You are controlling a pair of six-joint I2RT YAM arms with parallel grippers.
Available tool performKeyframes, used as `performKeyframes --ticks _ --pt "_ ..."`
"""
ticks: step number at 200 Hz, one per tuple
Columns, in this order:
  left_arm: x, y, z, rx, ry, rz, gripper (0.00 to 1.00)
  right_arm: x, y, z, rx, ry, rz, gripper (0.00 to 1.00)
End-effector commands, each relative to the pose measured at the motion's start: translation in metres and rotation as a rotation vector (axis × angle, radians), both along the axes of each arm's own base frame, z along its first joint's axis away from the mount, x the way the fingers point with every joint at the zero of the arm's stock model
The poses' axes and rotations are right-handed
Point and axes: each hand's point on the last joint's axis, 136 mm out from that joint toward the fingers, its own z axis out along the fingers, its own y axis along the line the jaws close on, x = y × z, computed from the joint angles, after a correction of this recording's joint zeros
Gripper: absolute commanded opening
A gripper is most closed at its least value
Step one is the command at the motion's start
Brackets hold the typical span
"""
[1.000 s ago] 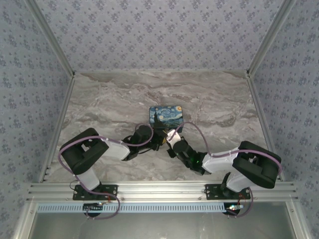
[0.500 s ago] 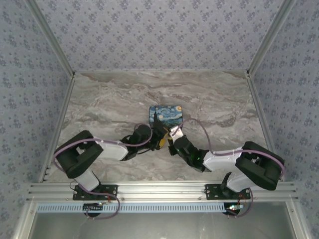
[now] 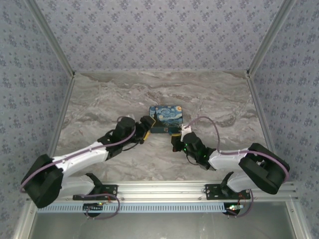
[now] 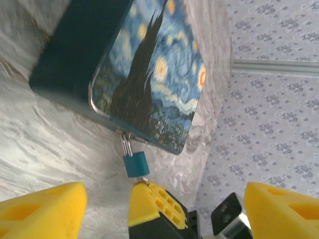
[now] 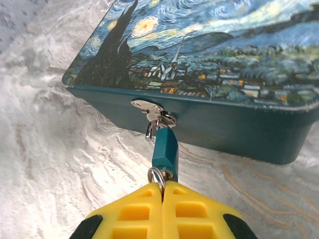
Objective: Unlock the padlock with the key
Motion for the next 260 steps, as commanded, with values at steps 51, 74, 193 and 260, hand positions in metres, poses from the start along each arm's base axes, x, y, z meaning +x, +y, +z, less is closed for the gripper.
performKeyframes --ticks 51,74,193,260 --pt "0.004 0.041 0.022 0.192 -0.09 0.058 0.86 -0.008 -0.005 -0.011 0.343 0.336 -0.153 0.0" --pt "0.005 0.042 0.022 0.207 -0.092 0.057 0.86 -0.012 -0.01 -0.021 0.392 0.423 -0.215 0.0" --pt "0.026 0.03 0.022 0.248 -0.084 0.009 0.87 -0.029 -0.02 -0.043 0.496 0.612 -0.368 0.19" --pt "0.046 0.029 0.009 0.296 -0.057 -0.065 0.88 -0.044 -0.062 -0.026 0.269 0.446 -0.372 0.59"
